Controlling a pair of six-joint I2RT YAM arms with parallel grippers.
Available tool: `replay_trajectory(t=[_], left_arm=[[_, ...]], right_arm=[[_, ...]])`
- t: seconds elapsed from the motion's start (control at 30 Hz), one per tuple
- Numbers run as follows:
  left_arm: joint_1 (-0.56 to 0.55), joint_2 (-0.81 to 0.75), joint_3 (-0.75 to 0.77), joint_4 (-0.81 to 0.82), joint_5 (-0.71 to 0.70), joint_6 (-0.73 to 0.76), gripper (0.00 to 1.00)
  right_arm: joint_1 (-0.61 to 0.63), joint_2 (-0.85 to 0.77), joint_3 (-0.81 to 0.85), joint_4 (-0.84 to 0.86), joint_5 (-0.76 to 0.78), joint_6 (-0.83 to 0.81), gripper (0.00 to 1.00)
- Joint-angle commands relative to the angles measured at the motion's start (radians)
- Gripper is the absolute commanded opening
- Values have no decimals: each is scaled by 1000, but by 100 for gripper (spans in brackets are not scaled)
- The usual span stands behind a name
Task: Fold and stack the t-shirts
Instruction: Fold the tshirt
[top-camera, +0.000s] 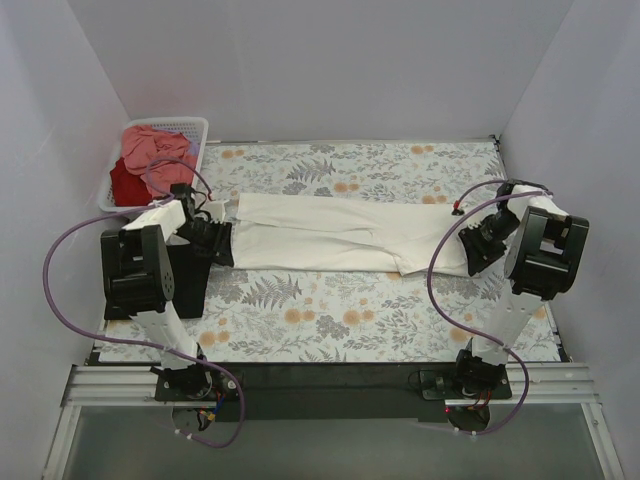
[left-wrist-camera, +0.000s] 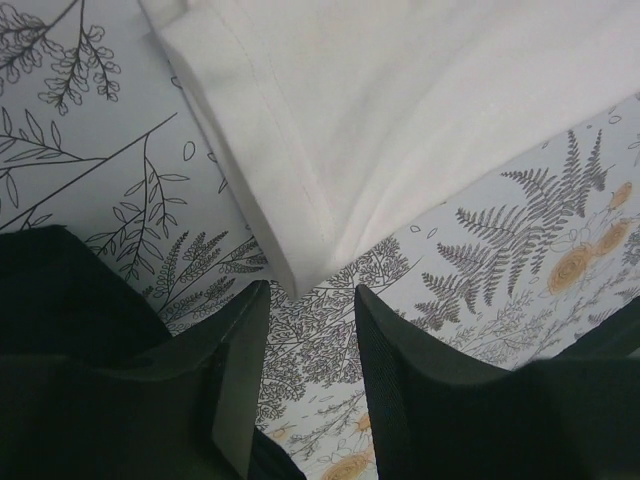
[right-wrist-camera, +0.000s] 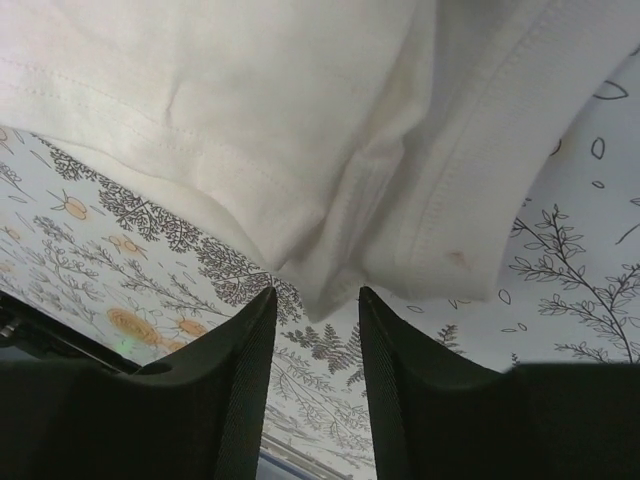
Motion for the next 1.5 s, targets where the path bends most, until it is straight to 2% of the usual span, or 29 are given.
replay_trajectory(t=[0.0,0.03,0.17,0.23,0.33,0.37,0.43,0.5,0.57,0.63,0.73,0.87,1.2,1.47], left_arm=[[7,-81,52,10,77,-1,40],[8,-103,68,7,94,-3,42],[-43,-153,137,25,169,-16,46],[-89,-183,123,114,234,-103,47],[-260,-202,76,287,259,-237,49],[-356,-206,59,342,259,-351,50],[-492,-206,13,503,261,-471,53],[-574,-187,-18,653,255,-671,57],[-697,-170,-53,732,195,-824,61],[-808,-142,-75,836,142,-894,63],[-912,-92,-83,930,39,-1015,64],[-972,-1,-41,969,-23,-1089,64],[-989,151,20,1014,-34,-1168,64],[-1009,235,52,1099,-70,-1237,60]], right_arm=[[-7,-93,29,-24,-32,2,46],[-9,-107,41,-41,-41,2,50],[-12,-179,78,-71,-101,19,51],[-12,-205,83,-71,-175,66,51],[-12,-202,89,-71,-258,138,50],[-12,-197,89,-70,-270,154,50],[-12,-171,83,-64,-288,181,49],[-12,-142,77,-56,-296,215,49],[-12,-119,75,-44,-301,252,49],[-14,-108,63,-23,-280,273,48],[-17,-93,46,-1,-235,296,48],[-20,-61,28,21,-212,310,48],[-24,5,9,85,-187,333,47],[-24,27,8,100,-201,336,40]])
